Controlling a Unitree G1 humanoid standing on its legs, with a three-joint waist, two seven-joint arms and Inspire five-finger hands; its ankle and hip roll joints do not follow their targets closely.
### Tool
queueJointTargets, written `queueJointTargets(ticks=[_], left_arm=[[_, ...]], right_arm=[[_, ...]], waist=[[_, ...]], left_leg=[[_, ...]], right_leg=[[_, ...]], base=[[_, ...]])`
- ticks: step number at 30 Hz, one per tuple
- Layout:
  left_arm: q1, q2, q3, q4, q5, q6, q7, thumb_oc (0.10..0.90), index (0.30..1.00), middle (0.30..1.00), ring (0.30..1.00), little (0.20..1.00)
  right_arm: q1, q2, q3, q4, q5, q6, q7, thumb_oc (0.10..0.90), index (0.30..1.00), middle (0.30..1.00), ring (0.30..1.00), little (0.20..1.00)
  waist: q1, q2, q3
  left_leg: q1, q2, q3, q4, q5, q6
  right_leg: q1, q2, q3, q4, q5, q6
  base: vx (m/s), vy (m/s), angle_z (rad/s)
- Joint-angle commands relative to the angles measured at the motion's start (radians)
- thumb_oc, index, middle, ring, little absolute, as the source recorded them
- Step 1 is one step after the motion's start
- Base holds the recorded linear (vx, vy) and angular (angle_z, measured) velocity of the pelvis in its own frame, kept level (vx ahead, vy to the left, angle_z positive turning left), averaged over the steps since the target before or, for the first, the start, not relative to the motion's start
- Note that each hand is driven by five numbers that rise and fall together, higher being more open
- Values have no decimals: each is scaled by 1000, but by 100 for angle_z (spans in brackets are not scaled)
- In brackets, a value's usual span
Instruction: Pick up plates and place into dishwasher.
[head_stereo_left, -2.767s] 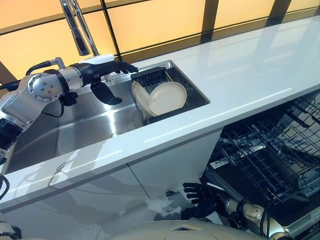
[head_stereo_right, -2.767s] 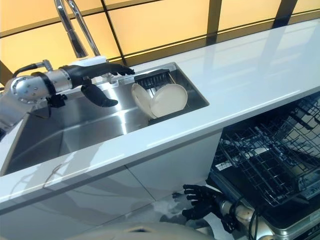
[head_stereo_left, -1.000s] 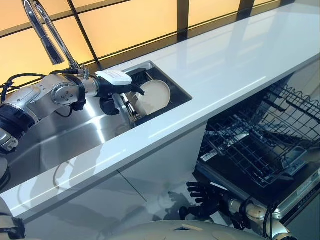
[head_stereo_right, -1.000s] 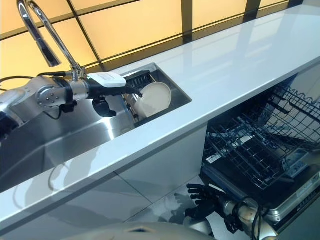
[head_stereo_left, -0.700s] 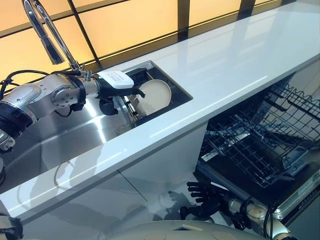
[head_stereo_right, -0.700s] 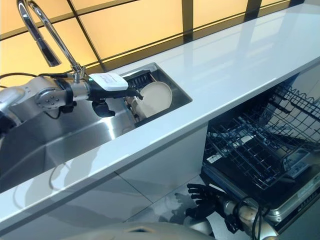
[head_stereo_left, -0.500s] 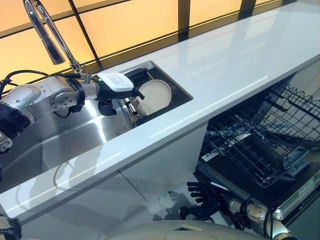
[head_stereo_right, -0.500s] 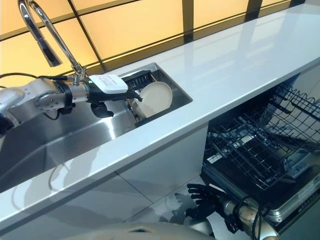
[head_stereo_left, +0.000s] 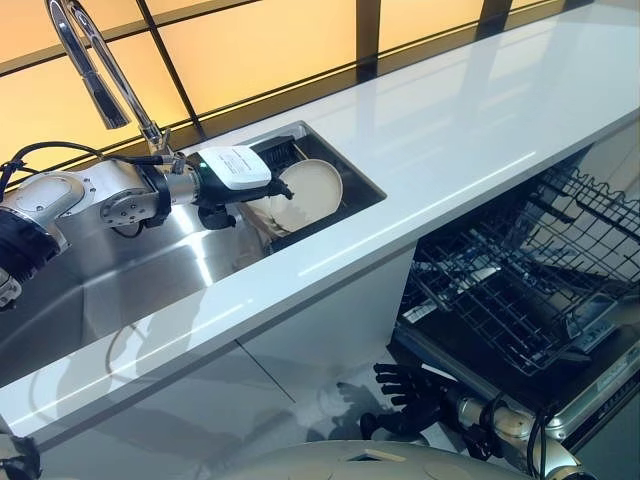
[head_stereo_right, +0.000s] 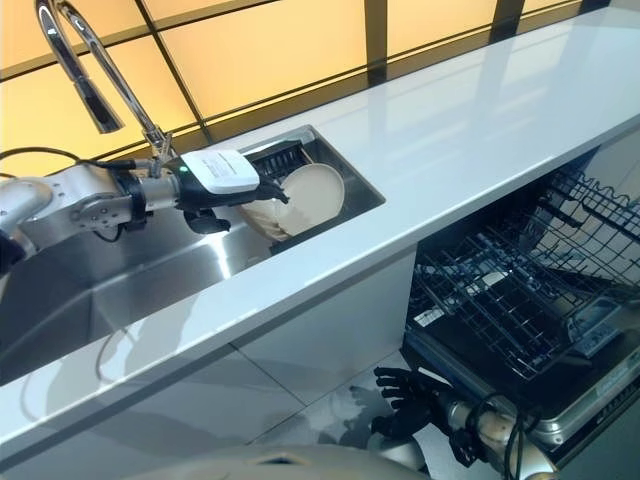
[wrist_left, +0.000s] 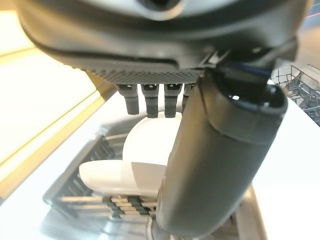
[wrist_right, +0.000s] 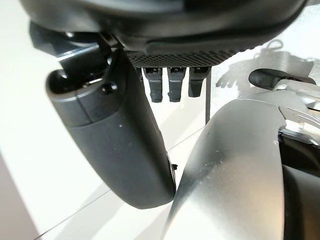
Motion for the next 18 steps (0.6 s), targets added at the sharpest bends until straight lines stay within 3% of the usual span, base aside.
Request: queueJointTargets(ticks=[1,7,18], left_arm=[[-195,95,34,56,13,4,147,800,900,900,900,900],[-185,124,48,43,27,-8,187,800,900,900,900,900],[-159,121,66,44,4,-8,100,800,900,900,900,900]], right_arm=[[-20,-25,15,-37,53,-91,23,800,900,900,900,900],[-16,-21,12,-25,53,-98,29,800,900,900,900,900],[-36,-14,30,-28,61,-88,11,800,900,900,900,900]], waist=[[5,-10,-35],[13,-10,-36],[27,-11,-42]], left_leg=[[-31,-47,39,6,-14,55],[-30,-47,34,6,-14,54],[-30,-48,21,6,-15,56]], right_leg=[[55,6,17,13,-49,84],[58,5,13,13,-52,83],[63,3,2,15,-58,78]], base=[[0,0,0],[0,0,0],[0,0,0]])
